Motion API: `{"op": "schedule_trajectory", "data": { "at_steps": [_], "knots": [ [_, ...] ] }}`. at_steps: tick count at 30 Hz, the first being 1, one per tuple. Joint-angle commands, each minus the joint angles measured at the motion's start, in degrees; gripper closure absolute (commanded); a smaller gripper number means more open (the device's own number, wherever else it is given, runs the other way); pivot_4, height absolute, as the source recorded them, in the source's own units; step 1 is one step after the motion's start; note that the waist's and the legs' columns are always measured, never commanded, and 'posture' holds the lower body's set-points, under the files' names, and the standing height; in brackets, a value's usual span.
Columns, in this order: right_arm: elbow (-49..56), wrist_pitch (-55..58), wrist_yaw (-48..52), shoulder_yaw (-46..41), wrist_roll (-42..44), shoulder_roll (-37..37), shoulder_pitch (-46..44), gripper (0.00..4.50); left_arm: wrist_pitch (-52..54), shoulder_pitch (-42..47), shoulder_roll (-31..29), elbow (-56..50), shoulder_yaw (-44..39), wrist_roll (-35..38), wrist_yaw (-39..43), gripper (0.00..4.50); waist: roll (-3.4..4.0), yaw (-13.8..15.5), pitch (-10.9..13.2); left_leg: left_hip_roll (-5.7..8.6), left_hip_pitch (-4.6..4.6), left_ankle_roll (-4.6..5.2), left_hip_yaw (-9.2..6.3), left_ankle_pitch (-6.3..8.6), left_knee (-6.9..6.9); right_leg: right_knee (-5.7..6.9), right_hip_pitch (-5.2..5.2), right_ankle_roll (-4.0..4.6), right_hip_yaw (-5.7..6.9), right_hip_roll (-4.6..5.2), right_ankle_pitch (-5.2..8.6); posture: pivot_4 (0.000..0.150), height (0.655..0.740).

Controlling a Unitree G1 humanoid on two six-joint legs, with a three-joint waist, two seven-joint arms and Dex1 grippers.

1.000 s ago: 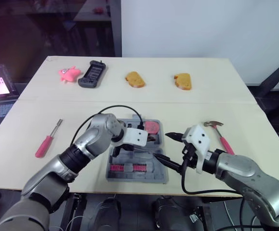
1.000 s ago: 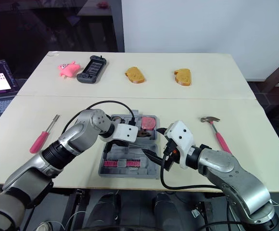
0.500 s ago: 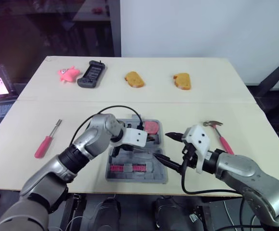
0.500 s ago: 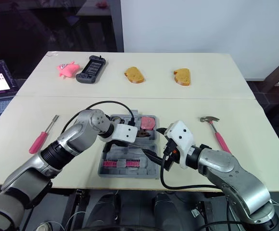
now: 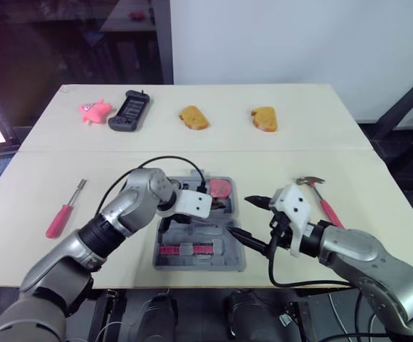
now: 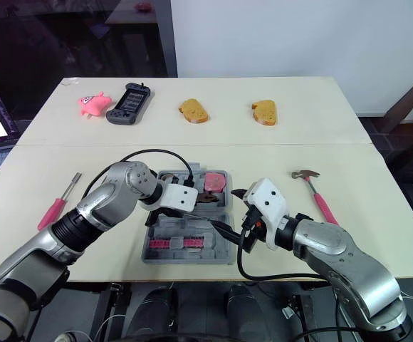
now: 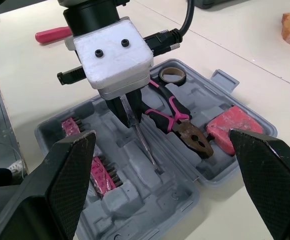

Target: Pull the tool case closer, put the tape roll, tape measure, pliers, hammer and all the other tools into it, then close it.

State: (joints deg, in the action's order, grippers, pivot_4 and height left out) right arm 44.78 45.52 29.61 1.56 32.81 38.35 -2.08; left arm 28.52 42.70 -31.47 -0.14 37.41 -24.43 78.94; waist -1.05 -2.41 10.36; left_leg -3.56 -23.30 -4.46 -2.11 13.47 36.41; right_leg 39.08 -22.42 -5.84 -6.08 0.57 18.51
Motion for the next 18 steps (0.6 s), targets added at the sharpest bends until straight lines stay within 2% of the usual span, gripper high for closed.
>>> {"op": "schedule_trajectory", "data": {
  "at_steps": [1, 7, 8, 10, 14, 18],
  "knots": [
    [1.69, -0.57, 0.15, -1.07, 0.42, 0.11, -0.3, 0.0, 0.66, -1.48, -0.18, 1.25, 2.0, -0.57, 0.35, 4.49, 0.0, 0.04, 0.0, 0.0, 0.0, 0.0, 0.0, 0.0, 0.0, 0.0, 0.0, 0.0, 0.0, 0.0, 0.0, 0.15, 0.74],
    [1.82, -0.54, 0.19, -1.22, 0.44, 0.24, -0.04, 0.0, 0.67, -1.72, -0.6, 0.69, 1.88, -0.42, 0.63, 4.49, 0.0, -0.01, 0.0, 0.0, 0.0, 0.0, 0.0, 0.0, 0.0, 0.0, 0.0, 0.0, 0.0, 0.0, 0.0, 0.15, 0.74],
    [1.84, -0.55, 0.19, -1.21, 0.45, 0.23, -0.02, 0.0, 0.65, -1.67, -0.56, 0.66, 1.75, -0.37, 0.52, 3.5, 0.0, -0.01, 0.0, 0.0, 0.0, 0.0, 0.0, 0.0, 0.0, 0.0, 0.0, 0.0, 0.0, 0.0, 0.0, 0.15, 0.74],
    [1.85, -0.55, 0.18, -1.19, 0.48, 0.19, -0.04, 0.0, 0.61, -1.57, -0.57, 0.57, 1.58, -0.32, 0.54, 2.71, 0.0, 0.03, 0.0, 0.0, 0.0, 0.0, 0.0, 0.0, 0.0, 0.0, 0.0, 0.0, 0.0, 0.0, 0.0, 0.15, 0.74],
    [1.8, -0.57, 0.2, -1.1, 0.5, 0.13, -0.13, 0.0, 0.66, -1.28, -0.68, 0.08, 0.92, -0.16, 0.86, 0.64, -0.01, 0.35, 0.01, 0.01, -0.02, 0.0, 0.0, 0.0, 0.01, 0.0, 0.0, 0.0, 0.0, 0.02, 0.0, 0.15, 0.74],
    [1.71, -0.54, 0.22, -1.0, 0.55, 0.04, -0.18, 0.0, 1.91, -0.27, -0.75, -0.64, -0.7, 0.75, 1.04, 0.64, -0.06, 0.27, 0.04, 0.01, -0.05, 0.0, 0.0, 0.0, 0.08, 0.0, -0.01, 0.01, -0.01, 0.02, 0.0, 0.15, 0.74]
  ]
}}
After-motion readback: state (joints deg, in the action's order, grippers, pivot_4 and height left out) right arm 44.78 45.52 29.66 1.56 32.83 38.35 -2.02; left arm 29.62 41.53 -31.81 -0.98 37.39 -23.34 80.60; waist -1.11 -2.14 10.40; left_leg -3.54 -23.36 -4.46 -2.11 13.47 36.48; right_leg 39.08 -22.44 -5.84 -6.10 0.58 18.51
